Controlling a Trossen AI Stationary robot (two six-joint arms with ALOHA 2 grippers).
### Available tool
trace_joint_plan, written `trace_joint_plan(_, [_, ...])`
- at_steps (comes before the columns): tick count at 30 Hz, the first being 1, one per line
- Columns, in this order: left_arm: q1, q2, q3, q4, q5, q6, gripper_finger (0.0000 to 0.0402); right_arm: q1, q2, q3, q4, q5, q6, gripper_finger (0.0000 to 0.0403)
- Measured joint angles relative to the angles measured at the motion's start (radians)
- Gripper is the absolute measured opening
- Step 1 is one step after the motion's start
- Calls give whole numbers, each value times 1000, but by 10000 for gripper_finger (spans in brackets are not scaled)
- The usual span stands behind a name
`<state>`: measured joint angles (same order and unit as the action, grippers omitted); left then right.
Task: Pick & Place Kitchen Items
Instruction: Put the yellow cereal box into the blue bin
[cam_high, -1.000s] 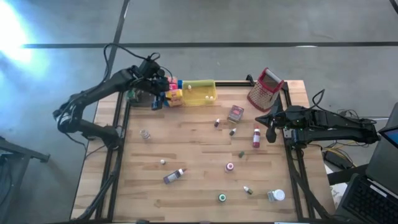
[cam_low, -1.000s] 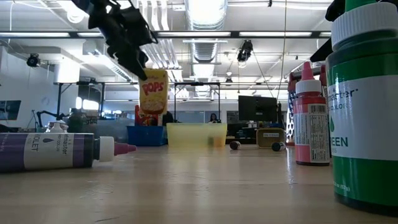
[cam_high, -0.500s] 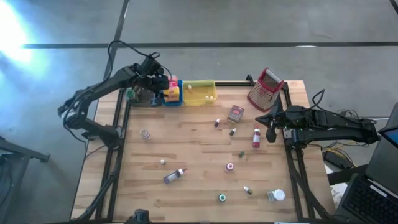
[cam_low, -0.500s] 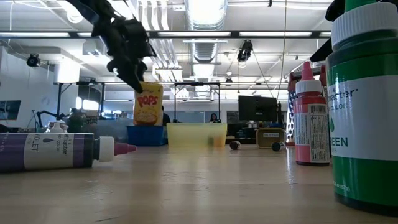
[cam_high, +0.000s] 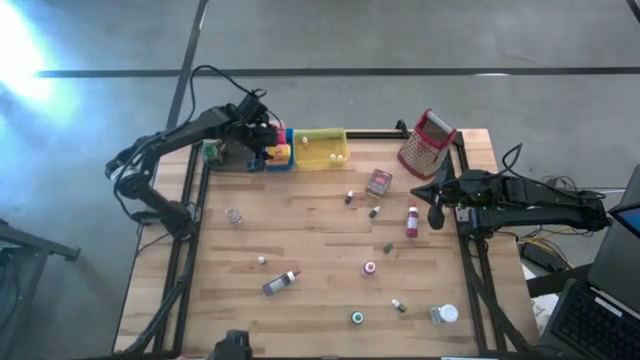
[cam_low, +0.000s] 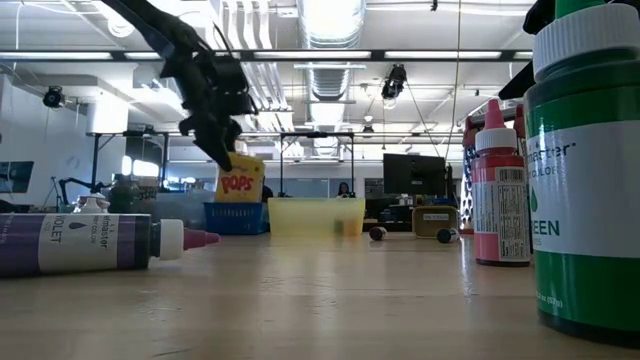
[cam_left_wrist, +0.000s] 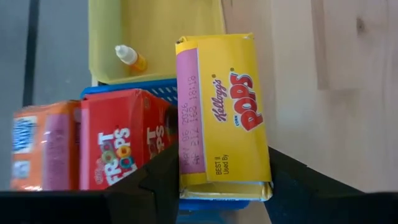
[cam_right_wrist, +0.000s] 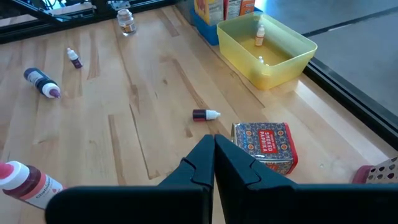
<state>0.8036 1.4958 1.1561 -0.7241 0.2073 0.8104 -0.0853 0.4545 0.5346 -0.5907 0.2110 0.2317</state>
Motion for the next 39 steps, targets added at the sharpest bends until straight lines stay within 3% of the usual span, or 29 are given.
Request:
trace_joint_plan(8, [2,54,0,-1,-40,-12,188,0,1,0,0,0,0,8])
trace_joint_plan(24, [1,38,0,-2,-53,-45,191,0,1,0,0,0,0,8])
trace_joint_plan(39, [1,29,0,-1,-77,-51,254,-1,0,0,0,0,0,8])
